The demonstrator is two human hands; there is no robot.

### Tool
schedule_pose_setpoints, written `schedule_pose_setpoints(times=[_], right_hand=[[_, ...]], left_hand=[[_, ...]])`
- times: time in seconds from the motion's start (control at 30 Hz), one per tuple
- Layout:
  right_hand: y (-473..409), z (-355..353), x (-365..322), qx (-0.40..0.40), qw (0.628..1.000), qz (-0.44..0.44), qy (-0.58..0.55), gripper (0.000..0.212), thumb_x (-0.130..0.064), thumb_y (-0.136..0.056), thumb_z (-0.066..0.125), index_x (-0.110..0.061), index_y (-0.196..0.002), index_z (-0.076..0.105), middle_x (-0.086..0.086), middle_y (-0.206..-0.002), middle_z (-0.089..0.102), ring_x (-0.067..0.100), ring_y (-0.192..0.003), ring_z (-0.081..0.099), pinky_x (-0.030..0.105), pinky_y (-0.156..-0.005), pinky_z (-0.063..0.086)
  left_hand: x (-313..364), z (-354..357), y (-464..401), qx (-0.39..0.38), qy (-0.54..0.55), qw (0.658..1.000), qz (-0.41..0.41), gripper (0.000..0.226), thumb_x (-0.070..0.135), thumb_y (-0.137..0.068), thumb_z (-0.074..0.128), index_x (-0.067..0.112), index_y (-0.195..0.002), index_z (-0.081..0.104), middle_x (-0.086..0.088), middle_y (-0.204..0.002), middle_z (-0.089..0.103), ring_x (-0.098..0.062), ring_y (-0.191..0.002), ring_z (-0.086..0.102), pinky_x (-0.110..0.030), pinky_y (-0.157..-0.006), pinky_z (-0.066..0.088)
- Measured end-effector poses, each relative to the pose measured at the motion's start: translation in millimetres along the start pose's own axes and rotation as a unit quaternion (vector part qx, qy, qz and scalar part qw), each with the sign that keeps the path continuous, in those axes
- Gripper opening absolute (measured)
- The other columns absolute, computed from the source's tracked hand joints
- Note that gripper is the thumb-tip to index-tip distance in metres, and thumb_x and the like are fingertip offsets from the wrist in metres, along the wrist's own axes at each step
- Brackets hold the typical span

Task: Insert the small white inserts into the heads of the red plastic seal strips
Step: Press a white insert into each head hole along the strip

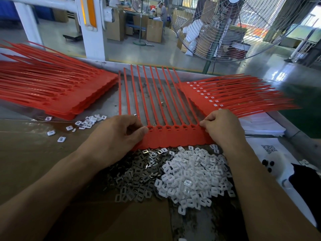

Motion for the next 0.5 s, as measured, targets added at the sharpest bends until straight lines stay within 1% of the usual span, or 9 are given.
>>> schedule_pose_setpoints(times=[0.13,0.3,0.5], right_hand=[[1.2,0.0,-3.0,0.009,1.000,-0.003,0.020,0.012,-0.033,-0.090,0.075,-0.026,-0.082,0.077,-0.005,-0.080,0.071,0.021,-0.084,0.067,0.039,-0.077,0.054],[2.3,-0.1,-1.5,-0.002,1.000,0.010,-0.016,0.011,-0.032,-0.089,0.077,-0.023,-0.082,0.077,-0.002,-0.077,0.073,0.023,-0.084,0.070,0.047,-0.084,0.058],[2.4,-0.1,-0.1,-0.007,0.999,0.017,-0.034,0.011,-0.032,-0.087,0.079,-0.023,-0.081,0.077,-0.002,-0.076,0.073,0.023,-0.084,0.070,0.048,-0.084,0.058]], left_hand=[[-1.1,0.6,-0.5,-0.002,-0.004,1.000,0.001,0.022,0.048,-0.091,0.059,0.030,-0.083,0.069,0.020,-0.077,0.068,0.002,-0.073,0.063,-0.026,-0.066,0.050],[-2.4,1.0,-0.4,-0.004,-0.002,1.000,0.004,0.022,0.050,-0.090,0.058,0.032,-0.084,0.069,0.023,-0.079,0.068,0.003,-0.074,0.063,-0.027,-0.067,0.051],[-3.5,2.6,-1.5,-0.002,-0.010,1.000,0.007,0.026,0.055,-0.087,0.054,0.034,-0.083,0.068,0.026,-0.079,0.066,0.004,-0.074,0.063,-0.024,-0.063,0.048]])
Point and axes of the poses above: each hand's wrist, its own y-axis away from the middle knuckle, its own z-axis out of the palm, x = y × z, the point moved 3 cm from there along -y, towards the middle knuckle
